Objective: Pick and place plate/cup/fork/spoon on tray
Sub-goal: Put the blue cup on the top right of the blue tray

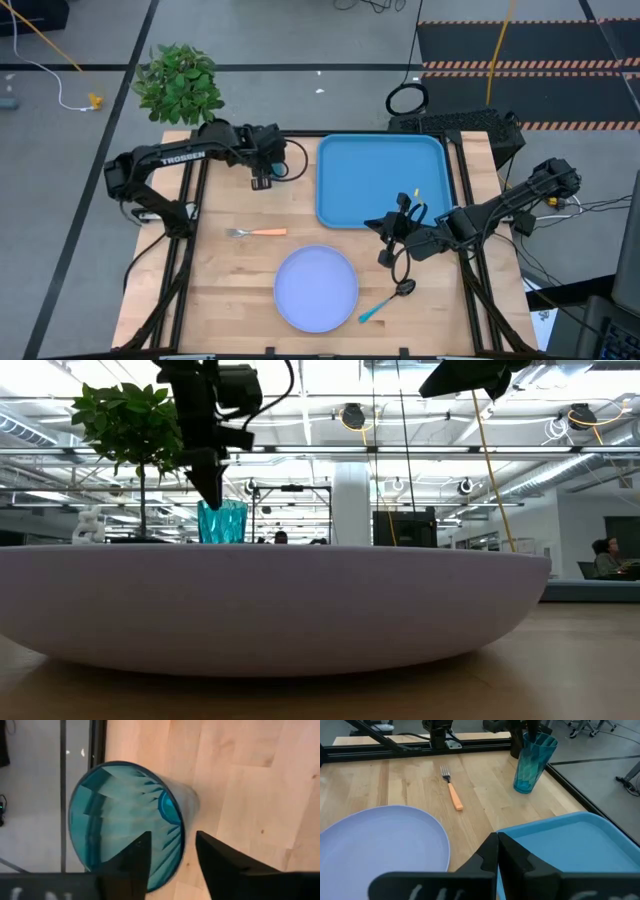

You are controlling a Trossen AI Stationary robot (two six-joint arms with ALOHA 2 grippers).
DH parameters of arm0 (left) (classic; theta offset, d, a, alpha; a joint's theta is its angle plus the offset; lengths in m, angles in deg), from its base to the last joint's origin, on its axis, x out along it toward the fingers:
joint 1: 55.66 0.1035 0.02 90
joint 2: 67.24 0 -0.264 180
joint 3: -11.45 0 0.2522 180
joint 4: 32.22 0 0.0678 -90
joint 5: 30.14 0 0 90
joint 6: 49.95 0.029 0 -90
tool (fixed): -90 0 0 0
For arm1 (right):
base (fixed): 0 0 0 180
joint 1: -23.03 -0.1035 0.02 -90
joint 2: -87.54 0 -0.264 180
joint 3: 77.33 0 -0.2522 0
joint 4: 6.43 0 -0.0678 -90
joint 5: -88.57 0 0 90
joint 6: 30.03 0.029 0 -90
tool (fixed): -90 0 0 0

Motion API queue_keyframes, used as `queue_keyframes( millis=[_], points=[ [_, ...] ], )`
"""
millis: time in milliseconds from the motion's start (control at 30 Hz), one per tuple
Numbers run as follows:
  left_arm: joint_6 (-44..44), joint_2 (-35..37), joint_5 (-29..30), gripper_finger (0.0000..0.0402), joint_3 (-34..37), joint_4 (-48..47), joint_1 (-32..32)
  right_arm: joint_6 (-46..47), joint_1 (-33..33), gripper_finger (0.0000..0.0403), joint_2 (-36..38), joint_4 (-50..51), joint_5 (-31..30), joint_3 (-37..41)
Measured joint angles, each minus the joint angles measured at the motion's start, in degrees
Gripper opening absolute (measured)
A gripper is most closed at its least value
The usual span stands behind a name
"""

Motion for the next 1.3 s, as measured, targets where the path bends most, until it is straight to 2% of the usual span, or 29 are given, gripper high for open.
queue_keyframes(
  millis=[233,333,400,533,700,900,1133,1300],
  points=[
    [0.99,-0.69,-1.15,0.0067,0.0,0.09,0.52,-0.45,0.02,0.0,0.0,-0.46,0.02,0.02],
    [2.18,-0.69,-4.88,0.0025,0.0,-0.01,0.53,-0.75,0.02,0.0,0.0,-0.48,0.04,0.04],
    [2.51,-0.71,-5.94,0.0011,0.02,0.34,0.48,-1.26,0.02,0.0,0.0,-0.69,0.04,0.04],
    [2.33,-0.64,-6.34,0.0019,0.02,1.41,-0.46,-2.29,0.02,0.0,0.0,-3.04,0.07,0.04],
    [2.34,0.16,-6.32,0.0008,-1.25,1.89,-3.15,-3.13,0.02,0.0,-0.39,-3.89,0.07,0.04],
    [1.52,0.12,-4.91,0.0017,-6.58,0.13,-7.47,-3.18,0.05,0.0,-1.79,-3.97,1.03,0.07],
    [1.85,0.12,-4.79,0.0009,-13.76,-1.64,-11.69,-3.09,0.04,0.0,-1.92,-3.88,3.01,0.13],
    [5.57,0.12,-4.79,0.0015,-17.51,-1.29,-13.07,-2.0,0.04,0.0,-1.9,-3.89,4.65,0.13]
  ],
)
